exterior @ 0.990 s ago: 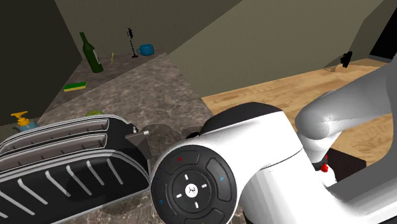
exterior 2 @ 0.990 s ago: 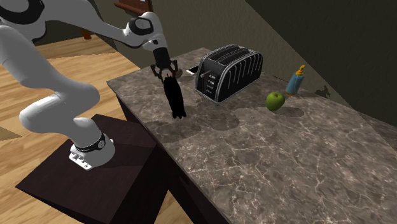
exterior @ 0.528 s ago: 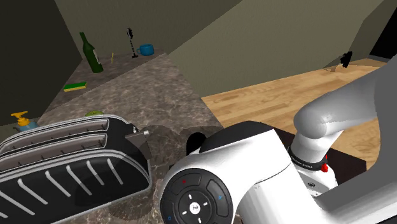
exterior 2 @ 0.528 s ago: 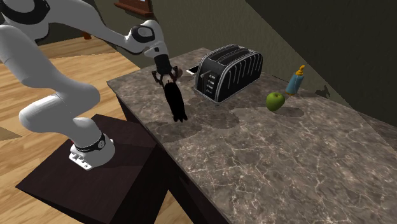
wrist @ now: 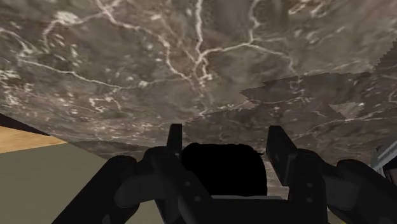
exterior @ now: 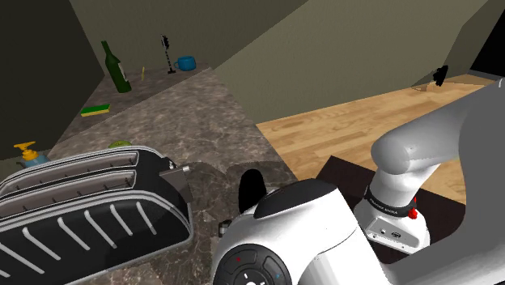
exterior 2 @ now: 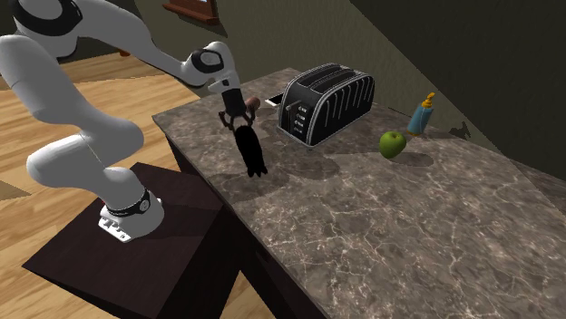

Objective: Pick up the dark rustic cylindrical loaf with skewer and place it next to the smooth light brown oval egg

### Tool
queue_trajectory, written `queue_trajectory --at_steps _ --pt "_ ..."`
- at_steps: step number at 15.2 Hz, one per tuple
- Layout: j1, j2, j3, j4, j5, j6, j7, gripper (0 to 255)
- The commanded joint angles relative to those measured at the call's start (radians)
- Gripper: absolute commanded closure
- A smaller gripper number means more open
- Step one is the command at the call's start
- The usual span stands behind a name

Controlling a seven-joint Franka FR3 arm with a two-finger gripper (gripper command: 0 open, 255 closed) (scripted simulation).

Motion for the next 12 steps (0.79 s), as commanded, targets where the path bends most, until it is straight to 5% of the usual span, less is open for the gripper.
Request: queue_trajectory --at_steps 1,5,12 --pt "-0.026 -0.005 0.031 -0.007 0.007 0.022 0.007 255" --pt "-0.071 -0.019 0.090 -0.018 0.025 0.062 0.018 255" --pt "-0.071 -0.019 0.090 -0.018 0.025 0.062 0.018 255"
